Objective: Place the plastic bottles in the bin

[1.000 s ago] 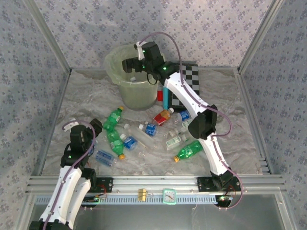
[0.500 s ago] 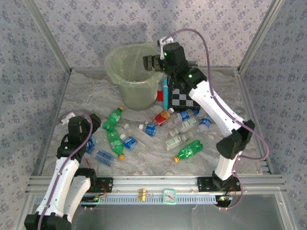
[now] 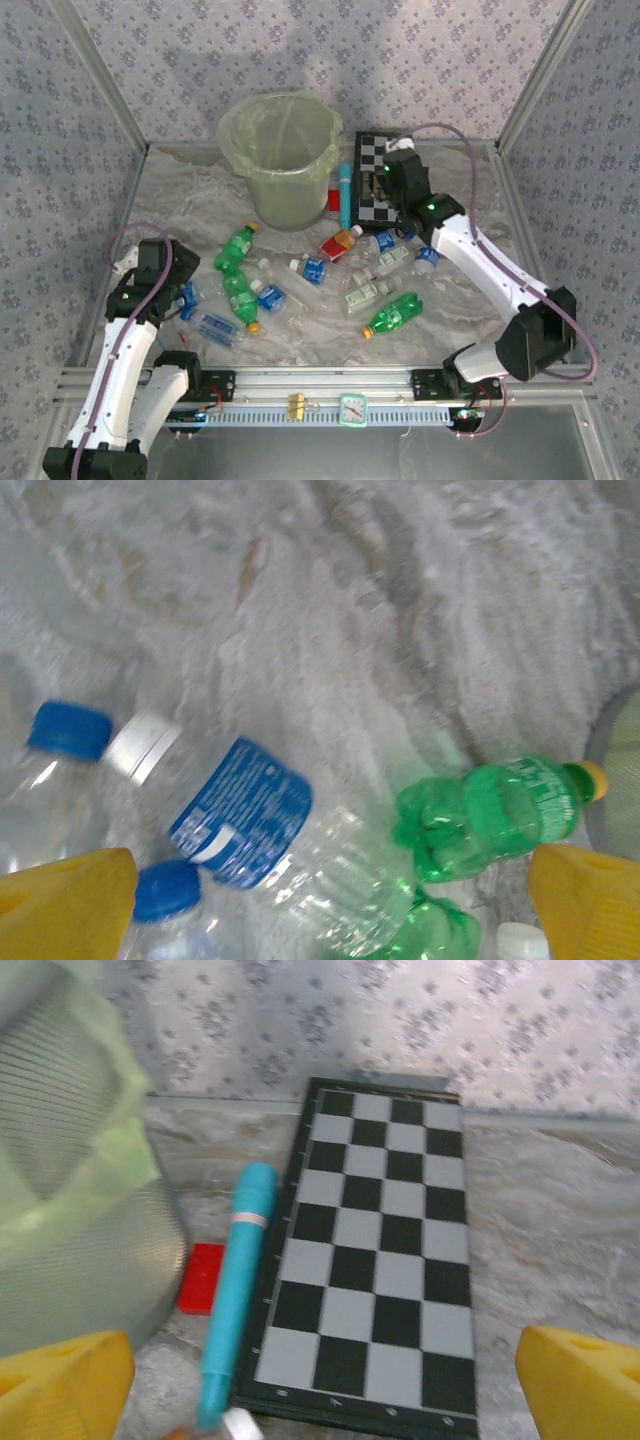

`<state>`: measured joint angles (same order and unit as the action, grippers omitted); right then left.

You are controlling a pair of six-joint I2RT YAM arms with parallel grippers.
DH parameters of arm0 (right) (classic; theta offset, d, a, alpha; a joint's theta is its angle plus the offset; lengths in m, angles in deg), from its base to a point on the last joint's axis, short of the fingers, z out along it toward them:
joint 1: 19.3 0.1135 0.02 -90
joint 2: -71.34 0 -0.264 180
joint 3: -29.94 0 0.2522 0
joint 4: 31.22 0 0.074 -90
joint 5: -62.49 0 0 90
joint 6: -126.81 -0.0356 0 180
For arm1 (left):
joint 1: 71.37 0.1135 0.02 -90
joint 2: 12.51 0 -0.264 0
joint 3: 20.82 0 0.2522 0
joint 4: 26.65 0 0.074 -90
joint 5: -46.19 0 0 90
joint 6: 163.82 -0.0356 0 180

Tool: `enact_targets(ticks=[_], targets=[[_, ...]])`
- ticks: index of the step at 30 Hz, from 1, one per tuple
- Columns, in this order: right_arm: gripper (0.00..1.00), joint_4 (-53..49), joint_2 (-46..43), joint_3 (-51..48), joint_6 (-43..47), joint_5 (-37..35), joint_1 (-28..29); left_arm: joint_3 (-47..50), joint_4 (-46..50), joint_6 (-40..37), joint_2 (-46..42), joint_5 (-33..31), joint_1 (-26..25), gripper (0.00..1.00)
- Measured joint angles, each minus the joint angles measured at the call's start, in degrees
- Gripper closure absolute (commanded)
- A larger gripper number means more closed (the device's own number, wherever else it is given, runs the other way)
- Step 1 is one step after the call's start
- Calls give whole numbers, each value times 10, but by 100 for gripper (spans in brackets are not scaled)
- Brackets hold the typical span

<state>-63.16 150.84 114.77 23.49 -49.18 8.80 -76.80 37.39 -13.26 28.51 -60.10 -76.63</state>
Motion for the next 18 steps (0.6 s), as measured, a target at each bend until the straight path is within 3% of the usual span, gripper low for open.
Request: enact_targets(ticks=[9,18], targets=[[0,44,-34,-111,-27,-2,-19,50,22,112,34,13,0,0],[0,108,-59,-185,-14,30,-19,84,-60,162,116,23,0,0]])
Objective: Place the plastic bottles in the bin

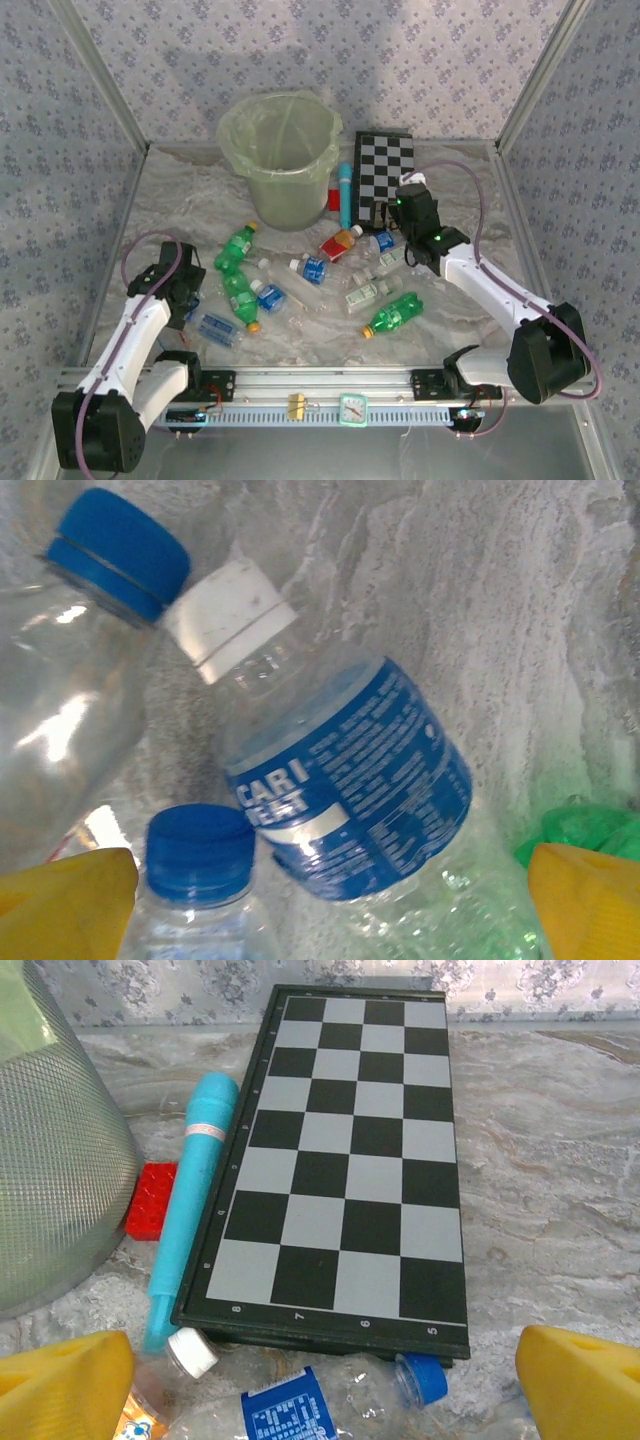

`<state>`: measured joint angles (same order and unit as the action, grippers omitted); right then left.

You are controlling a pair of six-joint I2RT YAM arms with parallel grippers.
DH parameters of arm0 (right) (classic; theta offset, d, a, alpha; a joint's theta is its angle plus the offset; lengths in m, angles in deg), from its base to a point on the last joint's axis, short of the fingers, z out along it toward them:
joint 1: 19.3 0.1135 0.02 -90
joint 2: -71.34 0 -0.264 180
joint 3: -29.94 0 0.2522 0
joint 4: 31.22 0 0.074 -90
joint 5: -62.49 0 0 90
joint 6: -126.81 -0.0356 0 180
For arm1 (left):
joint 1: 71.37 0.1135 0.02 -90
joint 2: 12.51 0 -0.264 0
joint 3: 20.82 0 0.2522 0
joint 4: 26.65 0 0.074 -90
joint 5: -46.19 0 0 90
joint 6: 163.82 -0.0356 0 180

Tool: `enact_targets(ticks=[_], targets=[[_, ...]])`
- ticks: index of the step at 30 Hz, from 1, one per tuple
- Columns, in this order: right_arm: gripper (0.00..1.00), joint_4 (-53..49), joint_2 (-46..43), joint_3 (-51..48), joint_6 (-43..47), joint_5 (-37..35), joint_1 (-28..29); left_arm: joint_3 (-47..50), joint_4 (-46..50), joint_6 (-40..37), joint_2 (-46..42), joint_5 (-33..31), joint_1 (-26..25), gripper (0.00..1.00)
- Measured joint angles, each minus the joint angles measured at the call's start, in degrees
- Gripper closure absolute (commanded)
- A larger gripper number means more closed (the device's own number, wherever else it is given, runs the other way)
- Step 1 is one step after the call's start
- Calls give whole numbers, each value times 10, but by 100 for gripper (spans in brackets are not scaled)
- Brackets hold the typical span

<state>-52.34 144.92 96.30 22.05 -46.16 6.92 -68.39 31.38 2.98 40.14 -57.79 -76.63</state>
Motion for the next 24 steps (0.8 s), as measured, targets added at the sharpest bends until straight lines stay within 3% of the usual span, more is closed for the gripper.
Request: enact_targets(ticks=[13,20,24], targets=[[0,34,0,-1,1,27,3,26,-140,50,118,-26,0,0],[0,36,0,-3,2,31,3,15,-154,54,190,-28,0,0],[0,46,0,-13,2,36,3,3,-144,58,212,-34,0,6]])
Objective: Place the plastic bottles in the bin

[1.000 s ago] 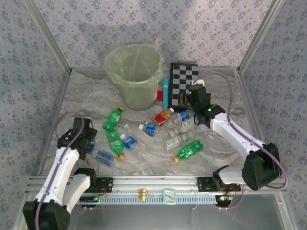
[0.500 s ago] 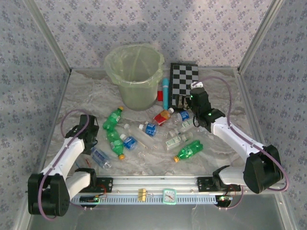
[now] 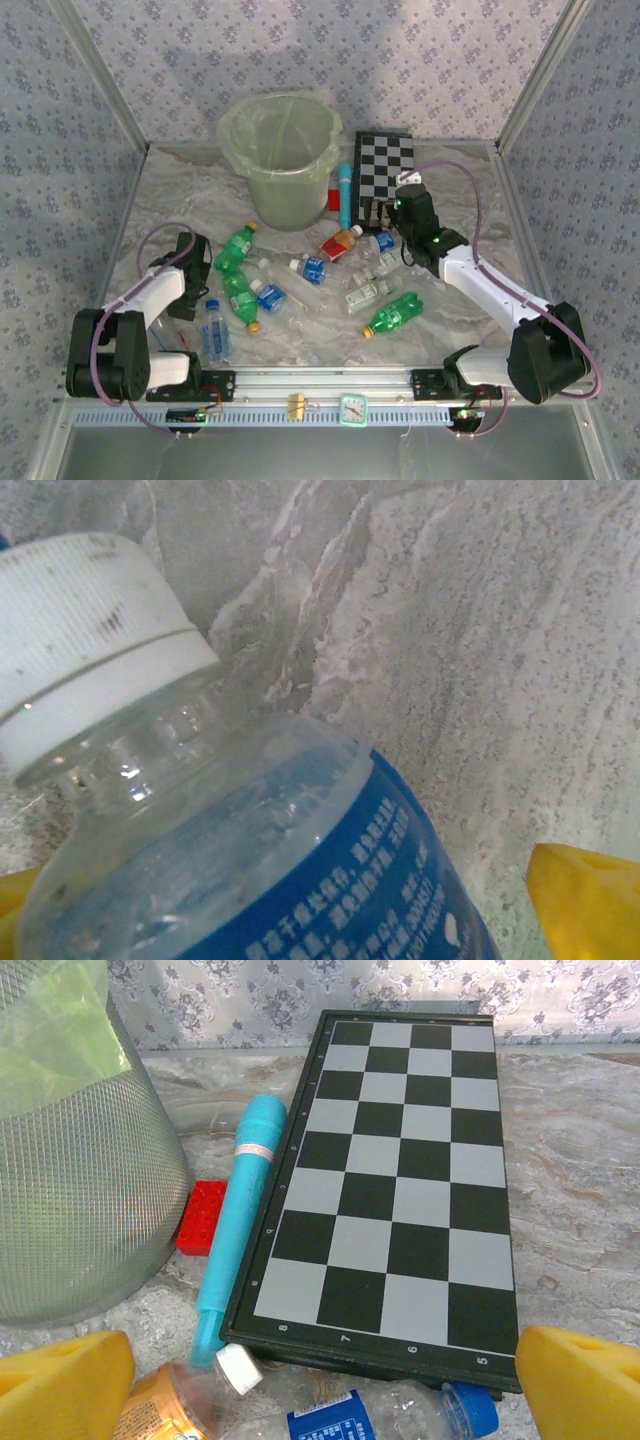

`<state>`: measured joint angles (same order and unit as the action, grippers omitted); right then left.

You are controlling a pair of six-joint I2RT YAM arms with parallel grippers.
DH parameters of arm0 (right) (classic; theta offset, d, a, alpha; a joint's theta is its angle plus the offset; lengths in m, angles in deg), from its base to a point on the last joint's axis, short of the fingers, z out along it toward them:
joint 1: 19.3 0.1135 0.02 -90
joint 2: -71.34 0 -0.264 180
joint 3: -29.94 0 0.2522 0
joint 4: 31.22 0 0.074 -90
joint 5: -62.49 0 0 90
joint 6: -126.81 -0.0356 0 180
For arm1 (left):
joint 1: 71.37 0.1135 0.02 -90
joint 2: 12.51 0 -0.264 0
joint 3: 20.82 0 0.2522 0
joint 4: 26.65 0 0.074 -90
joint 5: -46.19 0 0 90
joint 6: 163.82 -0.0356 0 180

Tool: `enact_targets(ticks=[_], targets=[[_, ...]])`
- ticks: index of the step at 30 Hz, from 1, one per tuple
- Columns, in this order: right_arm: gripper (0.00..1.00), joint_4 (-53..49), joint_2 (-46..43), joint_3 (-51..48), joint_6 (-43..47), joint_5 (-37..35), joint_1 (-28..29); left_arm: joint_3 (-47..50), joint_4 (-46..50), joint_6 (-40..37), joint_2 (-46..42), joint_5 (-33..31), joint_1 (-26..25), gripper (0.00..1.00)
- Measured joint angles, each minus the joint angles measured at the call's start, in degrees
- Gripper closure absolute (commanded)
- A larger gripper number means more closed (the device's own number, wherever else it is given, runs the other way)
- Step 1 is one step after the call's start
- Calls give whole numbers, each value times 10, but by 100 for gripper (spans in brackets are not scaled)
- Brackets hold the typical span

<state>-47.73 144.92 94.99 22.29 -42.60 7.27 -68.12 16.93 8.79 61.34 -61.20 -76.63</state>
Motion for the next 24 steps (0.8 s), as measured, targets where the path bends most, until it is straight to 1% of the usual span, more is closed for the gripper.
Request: enact_targets(ticks=[4,7,9,12,14,18,22,24], targets=[[0,0,0,-2,0,6,0,-11,17,2,21,-5,0,18],[0,0,2,-2,0,8,0,-21,30,8,32,-9,0,30],[0,0,4,-1,-1,8,1,-25,21,10,40,-15,0,39],[0,0,6,-1,-1,8,2,-30,7,8,44,-21,1,49],[0,0,6,-1,0,8,2,-32,-4,7,44,-24,1,51],[0,0,5,-1,0,8,3,-35,-5,5,37,-41,2,51],[0,0,5,-1,0,10,3,-51,-1,-6,7,-63,11,53],[0,0,5,-2,0,10,3,-65,-2,-25,-18,-75,15,55]])
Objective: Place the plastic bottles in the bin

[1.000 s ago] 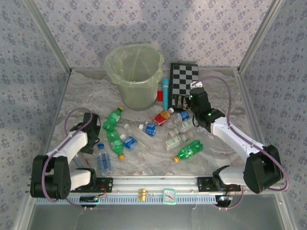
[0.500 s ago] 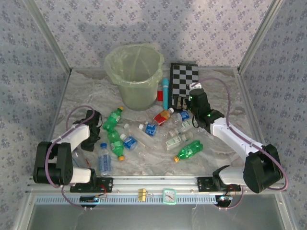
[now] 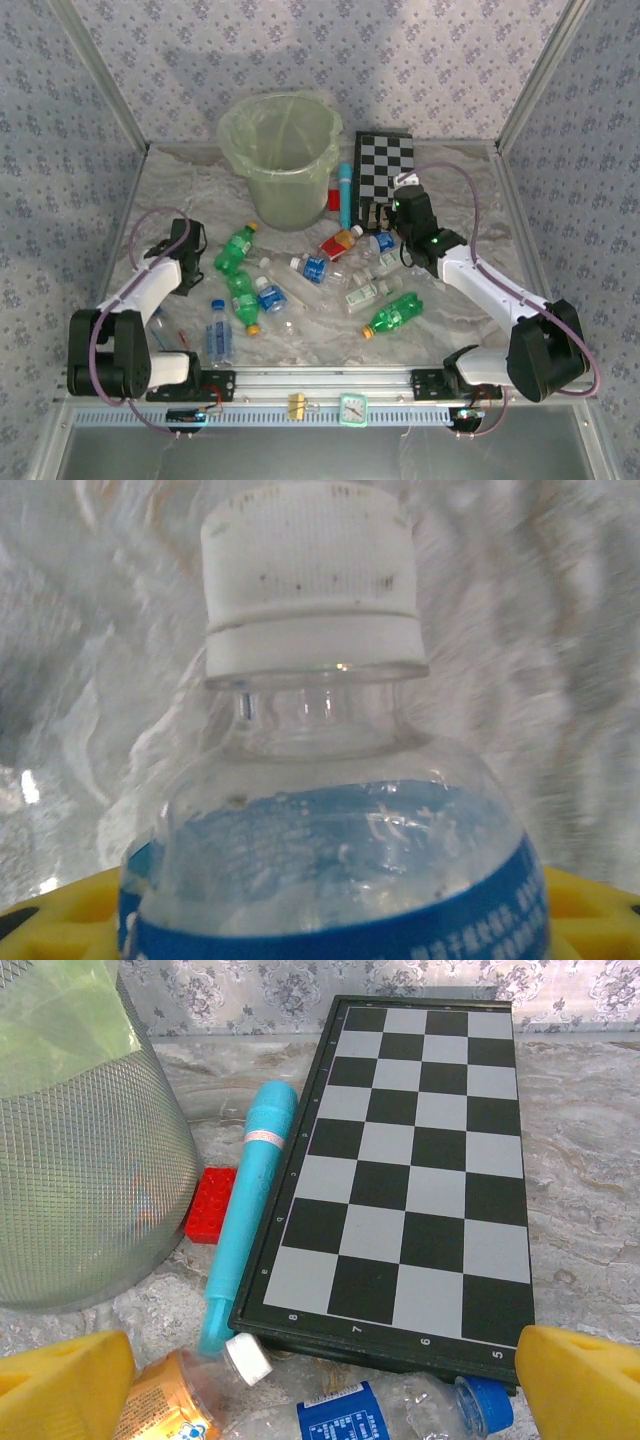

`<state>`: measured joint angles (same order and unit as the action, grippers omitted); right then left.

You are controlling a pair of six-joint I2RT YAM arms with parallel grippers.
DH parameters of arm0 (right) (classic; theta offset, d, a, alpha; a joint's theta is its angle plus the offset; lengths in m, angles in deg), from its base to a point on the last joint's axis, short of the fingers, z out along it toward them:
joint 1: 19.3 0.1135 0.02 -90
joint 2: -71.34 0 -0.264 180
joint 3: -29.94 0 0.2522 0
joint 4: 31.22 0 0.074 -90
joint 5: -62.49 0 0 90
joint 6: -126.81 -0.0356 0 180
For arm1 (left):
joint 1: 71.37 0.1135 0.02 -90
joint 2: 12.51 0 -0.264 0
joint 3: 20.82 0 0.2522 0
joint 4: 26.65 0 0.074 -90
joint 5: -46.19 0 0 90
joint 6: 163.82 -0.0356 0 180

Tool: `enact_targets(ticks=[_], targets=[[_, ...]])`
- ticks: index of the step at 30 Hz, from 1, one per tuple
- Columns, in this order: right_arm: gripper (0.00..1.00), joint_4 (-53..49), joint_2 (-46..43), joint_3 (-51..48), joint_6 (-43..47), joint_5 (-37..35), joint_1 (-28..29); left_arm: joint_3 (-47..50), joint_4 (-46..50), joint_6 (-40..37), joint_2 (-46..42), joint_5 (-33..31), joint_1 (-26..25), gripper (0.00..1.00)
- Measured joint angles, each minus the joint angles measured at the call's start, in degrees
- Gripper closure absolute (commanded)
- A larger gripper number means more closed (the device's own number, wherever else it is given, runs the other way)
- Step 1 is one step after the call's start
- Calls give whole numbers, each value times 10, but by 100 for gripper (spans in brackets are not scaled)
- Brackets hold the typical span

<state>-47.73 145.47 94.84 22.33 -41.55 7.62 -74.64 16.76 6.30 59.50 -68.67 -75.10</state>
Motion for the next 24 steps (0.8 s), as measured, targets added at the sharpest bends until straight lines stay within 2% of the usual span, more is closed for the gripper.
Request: enact_targets(ticks=[6,13,18,24], targets=[[0,9,0,-2,6,31,0,-27,-52,-111,-96,-13,3,55],[0,31,3,-7,6,33,1,-41,-144,-266,-200,46,3,60],[0,35,5,-7,6,35,2,-100,-183,-349,-202,120,2,64],[0,36,5,-7,9,59,2,-226,-229,-430,-134,199,-27,67]])
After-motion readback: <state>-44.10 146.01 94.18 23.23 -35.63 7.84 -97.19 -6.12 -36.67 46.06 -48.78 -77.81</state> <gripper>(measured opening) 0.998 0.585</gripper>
